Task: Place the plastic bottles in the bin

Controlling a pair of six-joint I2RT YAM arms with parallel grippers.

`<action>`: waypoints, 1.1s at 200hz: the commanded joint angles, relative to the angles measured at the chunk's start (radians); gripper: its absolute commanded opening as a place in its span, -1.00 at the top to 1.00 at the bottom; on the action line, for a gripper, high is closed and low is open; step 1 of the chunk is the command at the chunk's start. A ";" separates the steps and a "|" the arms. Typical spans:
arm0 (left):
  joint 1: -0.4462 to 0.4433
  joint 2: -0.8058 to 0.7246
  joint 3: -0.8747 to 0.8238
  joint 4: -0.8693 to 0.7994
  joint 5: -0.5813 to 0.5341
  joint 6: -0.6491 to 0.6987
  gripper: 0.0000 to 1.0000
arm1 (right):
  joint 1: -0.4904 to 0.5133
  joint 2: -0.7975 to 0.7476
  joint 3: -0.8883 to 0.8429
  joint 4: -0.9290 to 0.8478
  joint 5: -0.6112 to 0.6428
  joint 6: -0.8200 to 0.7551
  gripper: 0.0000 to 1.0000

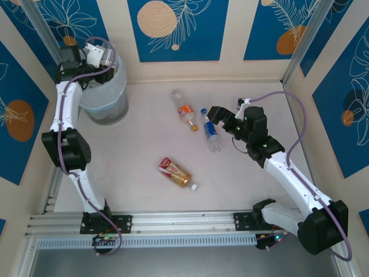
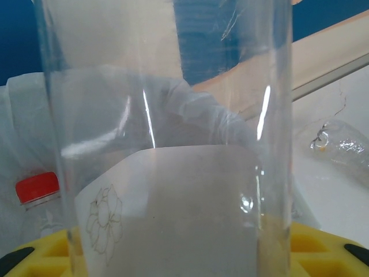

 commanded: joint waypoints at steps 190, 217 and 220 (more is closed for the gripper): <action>0.053 -0.051 0.053 -0.009 -0.029 -0.138 -0.98 | 0.006 0.009 0.028 -0.029 0.049 0.007 -1.00; 0.053 -0.053 0.086 -0.009 -0.076 -0.203 -0.98 | 0.006 0.011 0.028 -0.041 0.092 0.018 -0.99; 0.053 -0.053 0.092 -0.011 -0.082 -0.209 -0.98 | 0.007 0.011 0.028 -0.044 0.104 0.024 -0.99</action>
